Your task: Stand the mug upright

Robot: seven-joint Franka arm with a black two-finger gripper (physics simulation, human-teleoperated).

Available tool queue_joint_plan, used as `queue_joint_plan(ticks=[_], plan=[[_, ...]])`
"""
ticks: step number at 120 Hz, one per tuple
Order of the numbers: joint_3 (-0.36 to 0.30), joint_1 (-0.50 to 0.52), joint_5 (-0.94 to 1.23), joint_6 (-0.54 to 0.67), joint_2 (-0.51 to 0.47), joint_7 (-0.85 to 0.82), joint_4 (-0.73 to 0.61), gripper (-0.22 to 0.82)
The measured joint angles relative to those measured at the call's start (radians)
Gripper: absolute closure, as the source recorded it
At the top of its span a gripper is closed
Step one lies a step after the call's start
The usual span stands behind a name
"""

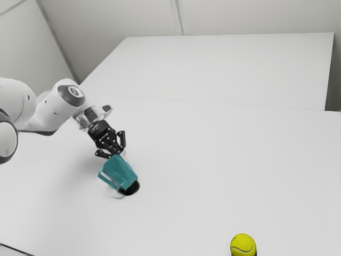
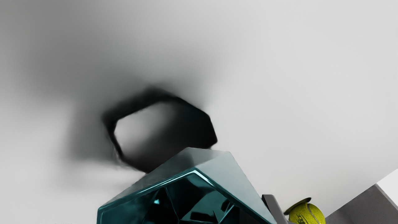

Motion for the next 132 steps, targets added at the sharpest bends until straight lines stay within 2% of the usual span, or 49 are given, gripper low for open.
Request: queue_joint_plan(ticks=[27, 62, 86, 104, 132], plan=[[-0.12, -0.01, 0.243, 0.111, -0.057, -0.007, 0.079, 0.78], [-0.206, -0.044, 0.607, 0.332, -0.079, -0.014, 0.079, 0.78], [-0.22, -0.05, 0.75, 0.436, -0.089, -0.02, 0.057, 0.78], [-0.221, -0.051, 0.771, 0.487, -0.121, -0.028, 0.004, 0.78], [-0.221, -0.051, 0.774, 0.542, -0.095, -0.041, -0.025, 0.78]])
